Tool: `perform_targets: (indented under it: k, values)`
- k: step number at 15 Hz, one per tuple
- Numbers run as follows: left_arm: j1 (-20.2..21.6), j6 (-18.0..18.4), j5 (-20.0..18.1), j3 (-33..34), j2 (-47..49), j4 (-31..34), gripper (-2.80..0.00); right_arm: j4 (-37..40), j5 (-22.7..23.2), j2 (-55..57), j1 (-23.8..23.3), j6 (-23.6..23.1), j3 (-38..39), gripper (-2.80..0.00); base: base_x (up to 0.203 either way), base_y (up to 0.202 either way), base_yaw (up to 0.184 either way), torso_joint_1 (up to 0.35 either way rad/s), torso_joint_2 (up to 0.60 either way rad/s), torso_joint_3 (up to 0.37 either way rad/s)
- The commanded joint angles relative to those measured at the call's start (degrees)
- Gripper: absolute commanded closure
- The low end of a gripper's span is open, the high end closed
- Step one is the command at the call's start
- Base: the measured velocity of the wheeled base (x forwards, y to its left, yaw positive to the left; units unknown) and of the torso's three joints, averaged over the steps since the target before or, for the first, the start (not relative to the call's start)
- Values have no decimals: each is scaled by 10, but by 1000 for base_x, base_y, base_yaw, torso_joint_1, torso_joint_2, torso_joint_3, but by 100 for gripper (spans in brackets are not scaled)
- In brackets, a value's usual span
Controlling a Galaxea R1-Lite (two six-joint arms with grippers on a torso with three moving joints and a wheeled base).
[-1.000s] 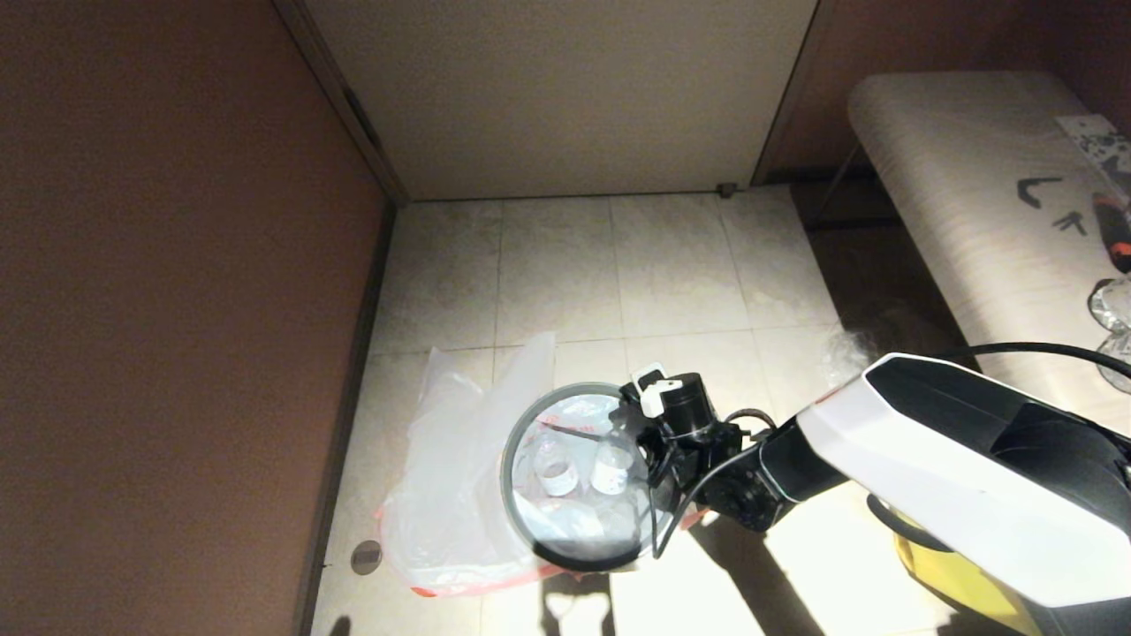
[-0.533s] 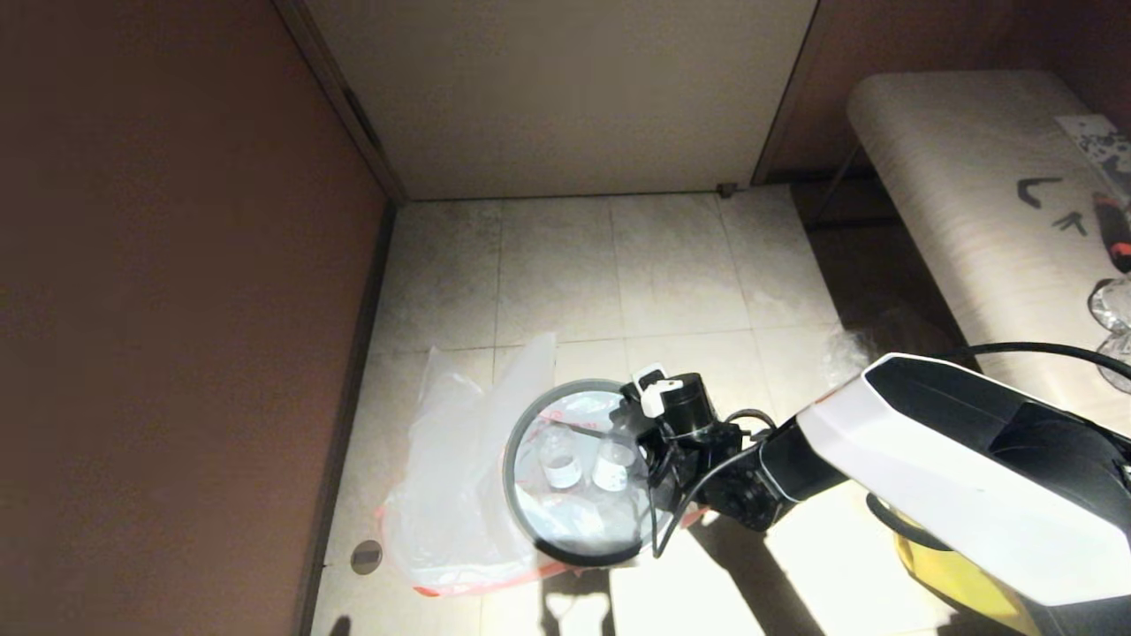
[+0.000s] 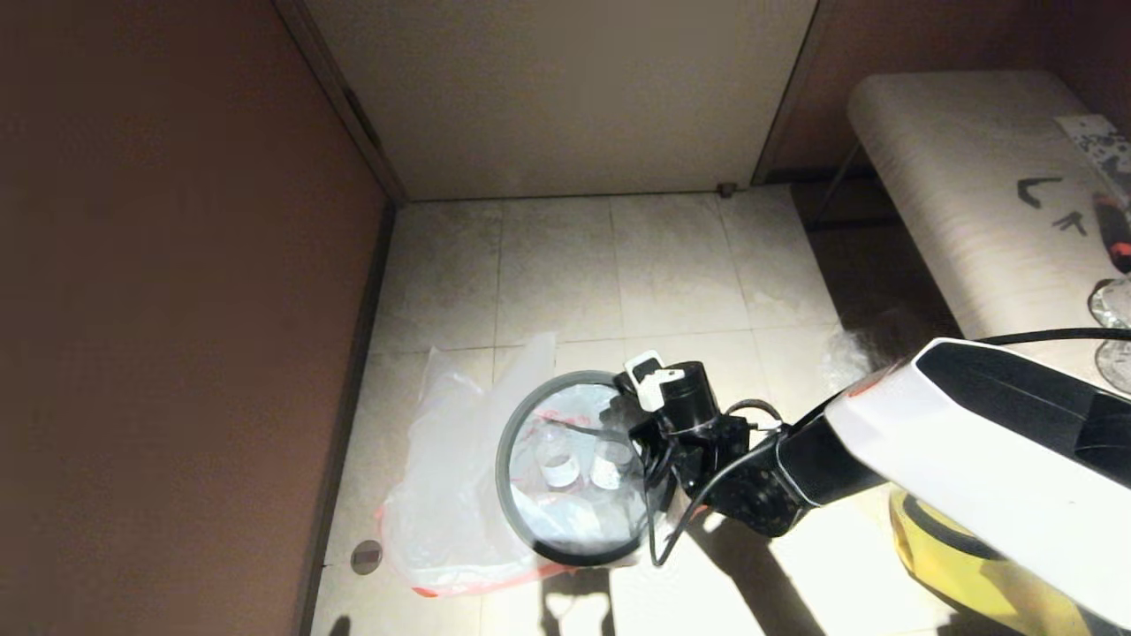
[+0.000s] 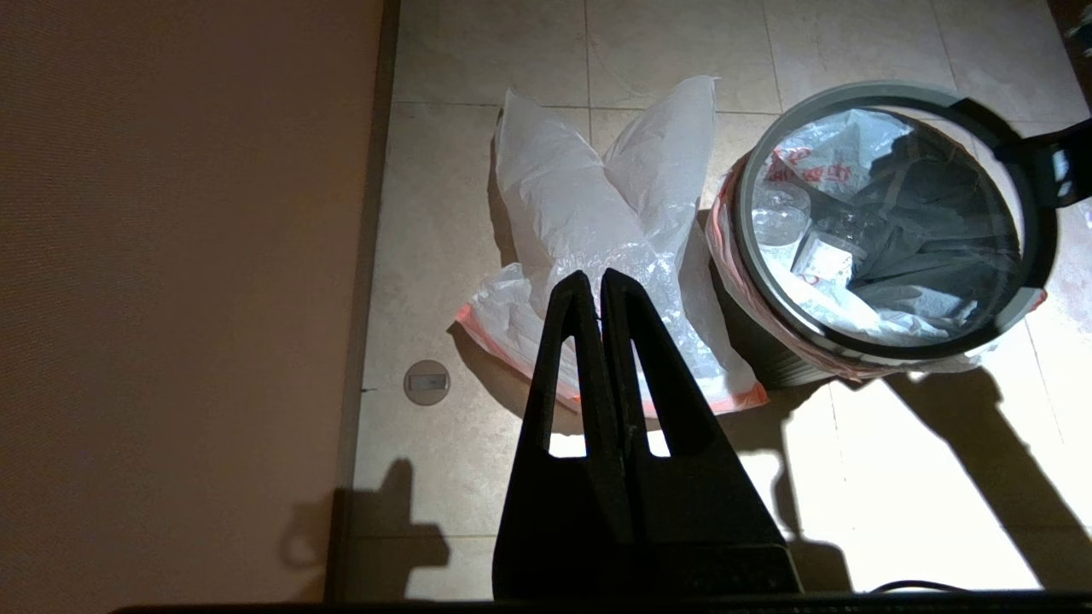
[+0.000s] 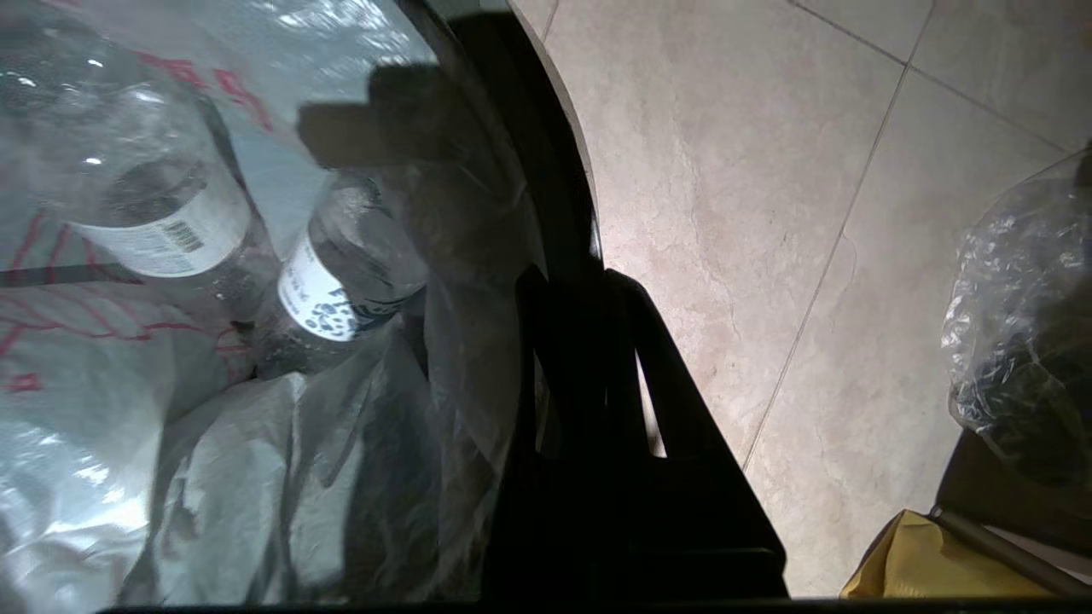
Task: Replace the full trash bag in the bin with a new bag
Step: Place the trash can ring on the floor
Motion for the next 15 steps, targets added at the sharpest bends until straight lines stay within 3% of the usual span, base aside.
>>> perform_targets:
  k: [1,6,10,15]
  values:
    - [0,0,0,0,1,0,0,-1,-1,-40,9,0,19,0,0,0,0,0,0,0]
    - [0,0,0,0,1,0,0,3,-4,-124,12,-1,75,0,0,0,0,0,0,0]
    - [0,0,0,0,1,0,0,61,-3,-201,-10,19,100,0,0,0,0,0,0,0]
    - [0,0,0,0,1,0,0,130,31,-265,-132,31,102,0,0,0,0,0,0,0]
